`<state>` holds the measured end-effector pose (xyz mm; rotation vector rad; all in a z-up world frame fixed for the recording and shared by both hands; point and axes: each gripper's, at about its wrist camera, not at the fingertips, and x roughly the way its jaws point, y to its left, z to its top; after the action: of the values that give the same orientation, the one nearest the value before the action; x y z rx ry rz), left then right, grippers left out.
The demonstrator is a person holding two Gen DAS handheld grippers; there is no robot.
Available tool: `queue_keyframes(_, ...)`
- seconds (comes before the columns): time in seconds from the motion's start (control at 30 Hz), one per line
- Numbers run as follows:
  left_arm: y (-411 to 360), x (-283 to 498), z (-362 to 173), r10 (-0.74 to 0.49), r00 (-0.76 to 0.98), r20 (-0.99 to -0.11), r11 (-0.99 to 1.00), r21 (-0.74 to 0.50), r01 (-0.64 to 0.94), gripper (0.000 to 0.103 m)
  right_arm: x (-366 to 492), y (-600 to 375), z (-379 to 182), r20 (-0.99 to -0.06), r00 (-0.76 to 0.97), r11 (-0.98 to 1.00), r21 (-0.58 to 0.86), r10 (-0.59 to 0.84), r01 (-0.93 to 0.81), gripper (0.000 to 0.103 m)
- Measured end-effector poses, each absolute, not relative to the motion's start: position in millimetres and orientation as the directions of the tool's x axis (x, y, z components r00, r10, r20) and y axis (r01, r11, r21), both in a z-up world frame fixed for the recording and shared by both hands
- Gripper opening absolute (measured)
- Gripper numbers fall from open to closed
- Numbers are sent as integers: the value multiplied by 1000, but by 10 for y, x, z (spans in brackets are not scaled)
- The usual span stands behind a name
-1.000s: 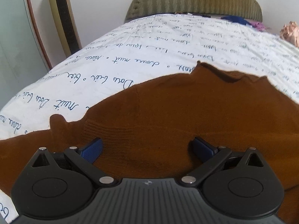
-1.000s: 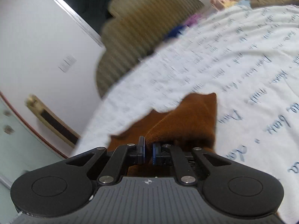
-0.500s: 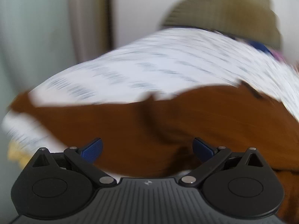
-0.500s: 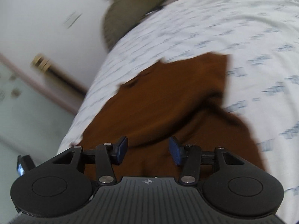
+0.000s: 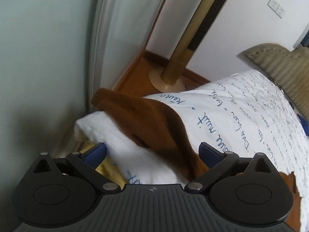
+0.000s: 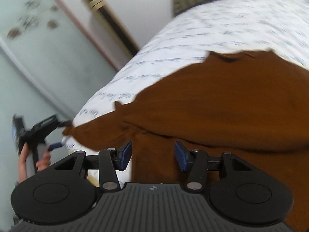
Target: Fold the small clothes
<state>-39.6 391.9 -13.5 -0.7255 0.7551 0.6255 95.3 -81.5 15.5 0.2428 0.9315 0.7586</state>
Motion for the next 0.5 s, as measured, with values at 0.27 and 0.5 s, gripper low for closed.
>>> queue_keyframes(0.27,3899,-156,-123,245,477,-844,550,-284,-785,93,948,-471,216,-646,338,702,460,685,-544,51)
queue_keyframes(0.5,3833,-244,117,293,472,-831,542,-262,-799,60,952,-529,156,-652,346,712,452,675,-537,51)
